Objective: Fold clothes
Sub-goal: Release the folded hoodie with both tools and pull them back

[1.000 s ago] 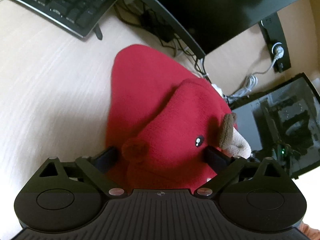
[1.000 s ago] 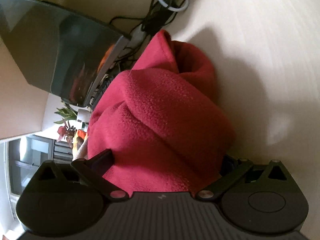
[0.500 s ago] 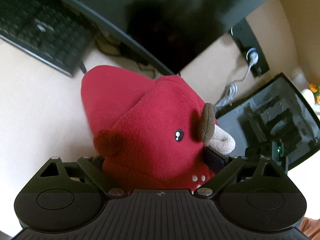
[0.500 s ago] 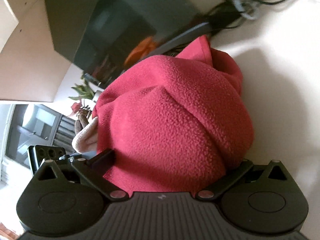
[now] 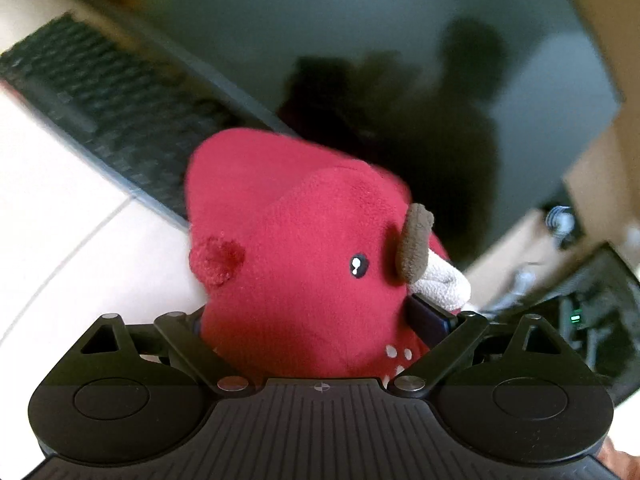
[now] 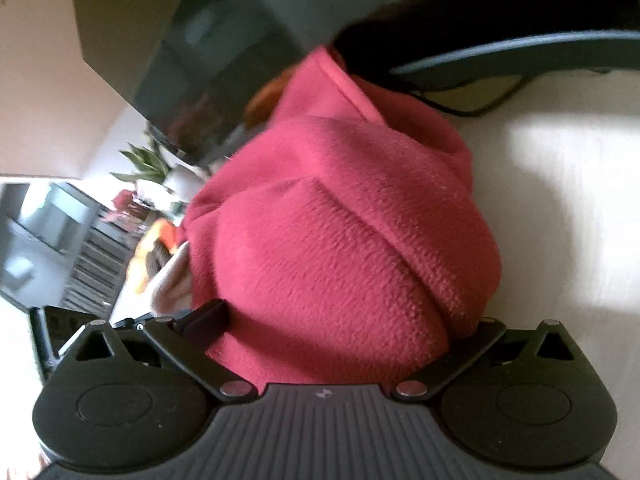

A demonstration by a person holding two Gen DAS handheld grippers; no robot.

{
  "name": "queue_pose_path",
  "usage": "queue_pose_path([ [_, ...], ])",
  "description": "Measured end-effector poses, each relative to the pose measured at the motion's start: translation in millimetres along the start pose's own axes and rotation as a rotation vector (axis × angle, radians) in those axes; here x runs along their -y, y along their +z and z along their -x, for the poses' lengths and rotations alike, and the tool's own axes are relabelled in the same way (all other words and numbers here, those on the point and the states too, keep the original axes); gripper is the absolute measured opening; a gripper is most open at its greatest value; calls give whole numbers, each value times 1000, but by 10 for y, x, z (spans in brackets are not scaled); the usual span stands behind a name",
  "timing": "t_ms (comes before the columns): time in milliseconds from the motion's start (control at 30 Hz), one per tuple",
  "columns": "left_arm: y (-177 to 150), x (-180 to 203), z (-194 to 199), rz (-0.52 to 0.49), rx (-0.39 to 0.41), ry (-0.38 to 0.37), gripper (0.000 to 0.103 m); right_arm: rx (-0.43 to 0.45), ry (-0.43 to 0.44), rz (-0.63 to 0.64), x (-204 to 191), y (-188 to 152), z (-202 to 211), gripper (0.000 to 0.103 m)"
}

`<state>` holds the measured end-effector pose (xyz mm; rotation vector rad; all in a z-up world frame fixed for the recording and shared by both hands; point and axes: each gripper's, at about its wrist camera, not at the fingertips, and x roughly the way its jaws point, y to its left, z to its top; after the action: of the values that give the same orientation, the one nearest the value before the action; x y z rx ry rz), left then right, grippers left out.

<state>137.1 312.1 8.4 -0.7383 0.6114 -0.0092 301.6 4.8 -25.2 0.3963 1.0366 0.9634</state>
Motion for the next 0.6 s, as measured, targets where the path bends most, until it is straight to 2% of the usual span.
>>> queue_pose_path([
  [67, -4, -128, 4, 3, -5, 25, 93, 27, -54, 50, -76, -69, 151, 103],
  [133, -41, -99, 194, -27, 1, 18, 93, 69, -137, 134, -209, -180, 373, 103],
  [267, -235, 160, 601, -153, 8, 19, 94, 140, -303, 324, -604, -596, 782, 103],
  [333, -436, 313, 671, -217, -12, 10, 94, 155, -376, 380, -758, -859, 889, 103],
  [467, -849, 505, 538, -388, -77, 75, 94, 96, -501, 429, -804, -1236, 771, 103],
  [533, -1008, 507, 433, -422, -111, 108, 94, 79, -597, 466, -793, -1403, 635, 103],
  [600, -1126, 511, 385, -460, -108, 124, 95, 100, -637, 465, -808, -1492, 598, 103],
])
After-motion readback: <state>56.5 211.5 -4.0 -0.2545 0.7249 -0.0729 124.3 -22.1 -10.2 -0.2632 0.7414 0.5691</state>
